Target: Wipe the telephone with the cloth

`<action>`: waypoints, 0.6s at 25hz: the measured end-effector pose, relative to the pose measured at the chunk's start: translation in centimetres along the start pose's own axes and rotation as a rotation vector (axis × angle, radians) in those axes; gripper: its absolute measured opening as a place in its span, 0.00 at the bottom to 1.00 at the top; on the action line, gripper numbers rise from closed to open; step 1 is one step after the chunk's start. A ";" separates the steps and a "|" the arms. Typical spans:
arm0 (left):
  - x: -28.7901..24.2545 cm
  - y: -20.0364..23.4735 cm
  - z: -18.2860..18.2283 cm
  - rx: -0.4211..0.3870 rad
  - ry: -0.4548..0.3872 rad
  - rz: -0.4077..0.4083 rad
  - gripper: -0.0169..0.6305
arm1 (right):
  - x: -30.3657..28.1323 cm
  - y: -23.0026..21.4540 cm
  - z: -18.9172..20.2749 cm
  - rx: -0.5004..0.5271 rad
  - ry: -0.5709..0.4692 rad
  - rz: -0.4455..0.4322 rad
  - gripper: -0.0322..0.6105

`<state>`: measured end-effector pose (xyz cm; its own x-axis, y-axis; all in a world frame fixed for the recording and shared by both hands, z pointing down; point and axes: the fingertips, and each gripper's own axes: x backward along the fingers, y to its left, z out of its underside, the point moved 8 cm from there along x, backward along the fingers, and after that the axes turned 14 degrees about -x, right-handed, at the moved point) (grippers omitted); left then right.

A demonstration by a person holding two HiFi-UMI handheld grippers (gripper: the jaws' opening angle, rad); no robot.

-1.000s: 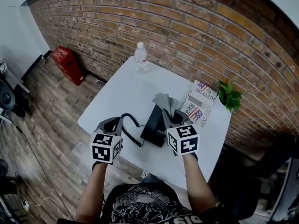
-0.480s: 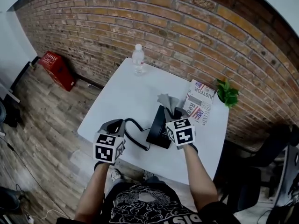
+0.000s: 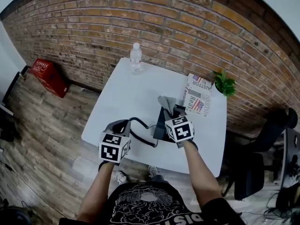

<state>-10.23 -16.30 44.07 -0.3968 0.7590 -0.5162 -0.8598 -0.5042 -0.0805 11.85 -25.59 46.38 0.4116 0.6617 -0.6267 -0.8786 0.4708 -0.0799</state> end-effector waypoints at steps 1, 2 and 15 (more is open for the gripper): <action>0.1 0.1 0.2 -0.001 -0.001 0.008 0.04 | 0.1 0.2 0.2 -0.008 0.002 0.004 0.07; 0.2 0.1 0.4 -0.002 -0.003 0.015 0.04 | 0.1 0.4 0.5 -0.014 0.005 0.007 0.07; 1.6 1.5 2.3 0.008 -0.026 0.089 0.04 | 0.7 3.2 3.6 -0.101 0.021 0.042 0.07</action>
<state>-12.85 -14.89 45.14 -0.4796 0.7223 -0.4983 -0.8236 -0.5665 -0.0285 10.18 -21.50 48.41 0.3698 0.6668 -0.6470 -0.9153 0.3809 -0.1306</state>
